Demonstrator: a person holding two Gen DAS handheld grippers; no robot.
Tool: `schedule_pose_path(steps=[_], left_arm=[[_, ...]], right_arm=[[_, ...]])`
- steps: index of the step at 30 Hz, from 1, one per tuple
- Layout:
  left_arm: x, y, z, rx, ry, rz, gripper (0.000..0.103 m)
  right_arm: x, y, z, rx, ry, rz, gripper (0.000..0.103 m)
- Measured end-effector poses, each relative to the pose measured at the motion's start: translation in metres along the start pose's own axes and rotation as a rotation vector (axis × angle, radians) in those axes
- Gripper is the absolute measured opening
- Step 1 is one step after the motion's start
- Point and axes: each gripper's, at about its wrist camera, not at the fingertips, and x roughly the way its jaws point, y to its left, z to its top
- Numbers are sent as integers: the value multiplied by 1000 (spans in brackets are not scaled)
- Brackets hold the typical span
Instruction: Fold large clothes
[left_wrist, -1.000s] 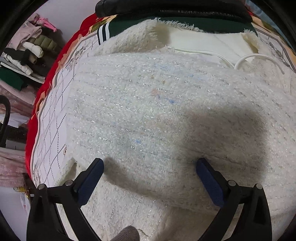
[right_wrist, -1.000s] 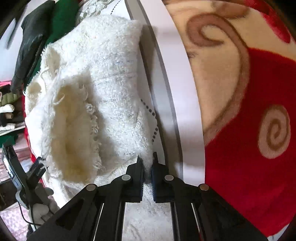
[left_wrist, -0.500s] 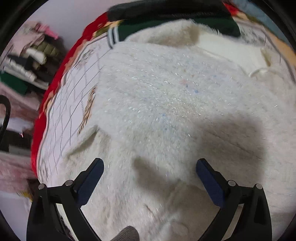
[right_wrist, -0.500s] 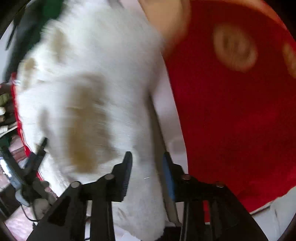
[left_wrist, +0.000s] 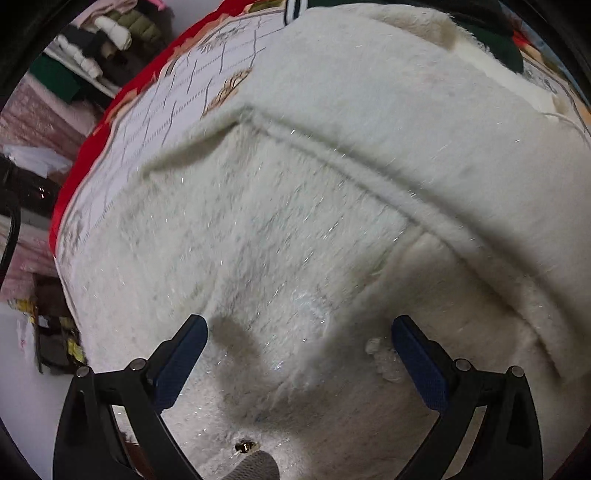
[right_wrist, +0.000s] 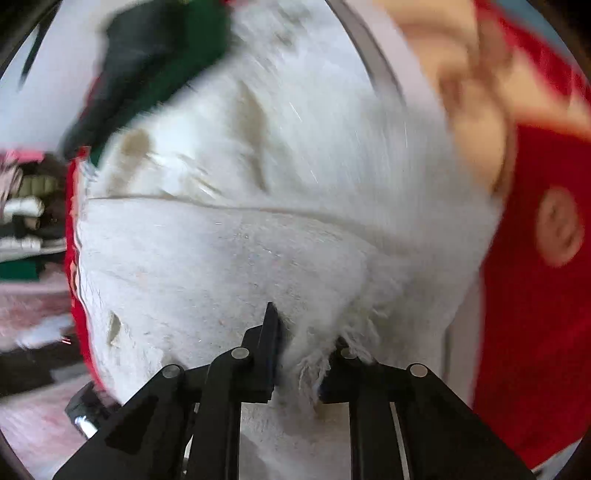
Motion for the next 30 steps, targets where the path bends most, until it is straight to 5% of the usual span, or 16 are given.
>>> schedule_pose_path(steps=[2,4,6,8,12,14,17,25,30], left_arm=[[2,5,-1,-9,-4,-17,103],[4,4,-1,-7,-10,-17,103],[4,2,1,5,-12,-10,103],[4,1,2,14,-16,-4,103],[-5,5,-1,11,-26,22,103],[-16,6,-5,4,-32,43,103],[-41,1,-21,10,-43,71,103],[-116,-78,-114,206,-92,283,103],[-136,-149,-190,442,-112,381,103]], right_arm=[[-30,13,-1,-99,-108,-65,16],[-25,16,11,-147,-117,-128,17],[5,-5,22,-166,-10,-206,22],[28,-16,27,-172,65,-264,39],[10,-12,34,-148,88,-205,48],[-11,-17,31,-145,79,-170,64],[-40,-30,18,-174,94,-143,68],[-79,-107,-24,-277,219,-176,79],[-79,-153,-24,-261,276,-193,79]])
